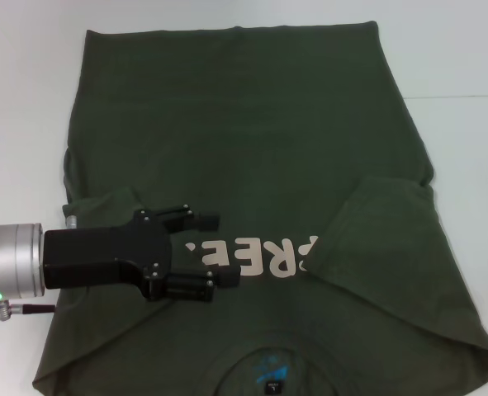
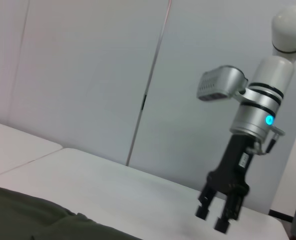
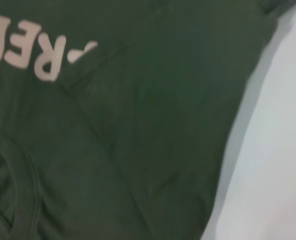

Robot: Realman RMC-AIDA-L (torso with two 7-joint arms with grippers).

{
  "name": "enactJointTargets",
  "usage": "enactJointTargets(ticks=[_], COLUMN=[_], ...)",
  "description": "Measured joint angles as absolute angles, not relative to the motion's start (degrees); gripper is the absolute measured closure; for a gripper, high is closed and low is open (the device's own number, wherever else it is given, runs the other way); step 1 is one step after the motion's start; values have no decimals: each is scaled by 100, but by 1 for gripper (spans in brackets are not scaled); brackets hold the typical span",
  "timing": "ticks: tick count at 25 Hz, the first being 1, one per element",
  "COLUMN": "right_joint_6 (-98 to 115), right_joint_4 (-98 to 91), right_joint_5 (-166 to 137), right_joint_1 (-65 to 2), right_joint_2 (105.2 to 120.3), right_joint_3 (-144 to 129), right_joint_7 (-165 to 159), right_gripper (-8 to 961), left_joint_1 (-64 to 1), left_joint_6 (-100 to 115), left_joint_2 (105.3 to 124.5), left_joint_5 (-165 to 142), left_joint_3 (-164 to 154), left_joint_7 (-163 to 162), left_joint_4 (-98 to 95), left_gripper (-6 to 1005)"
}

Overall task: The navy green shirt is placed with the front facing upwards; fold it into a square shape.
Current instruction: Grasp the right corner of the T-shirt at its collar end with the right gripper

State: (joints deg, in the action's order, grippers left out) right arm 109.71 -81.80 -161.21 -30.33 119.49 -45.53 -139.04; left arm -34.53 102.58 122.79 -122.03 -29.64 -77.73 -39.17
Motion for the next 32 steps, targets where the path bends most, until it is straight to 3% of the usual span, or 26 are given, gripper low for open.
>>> enactJointTargets(ticks=[22, 32], right_joint_6=[10505, 10293], right_joint_4=[-7322, -6977], right_joint_5=[-16145, -16135], right_joint_1=[-3102, -3237], right_joint_2=[11998, 12004], right_joint_3=[-5552, -5781], right_joint_7=[-14296, -14351], right_gripper=[104, 268], left_joint_1=[-3438, -3450], left_joint_6=[10154, 10077], left_joint_2=[12296, 12296], left_joint_5=[-12173, -12172], left_joint_3=[-2962, -2962], left_joint_7=[-7743, -7742], left_joint_4=[-3867, -3859], left_gripper=[49, 50])
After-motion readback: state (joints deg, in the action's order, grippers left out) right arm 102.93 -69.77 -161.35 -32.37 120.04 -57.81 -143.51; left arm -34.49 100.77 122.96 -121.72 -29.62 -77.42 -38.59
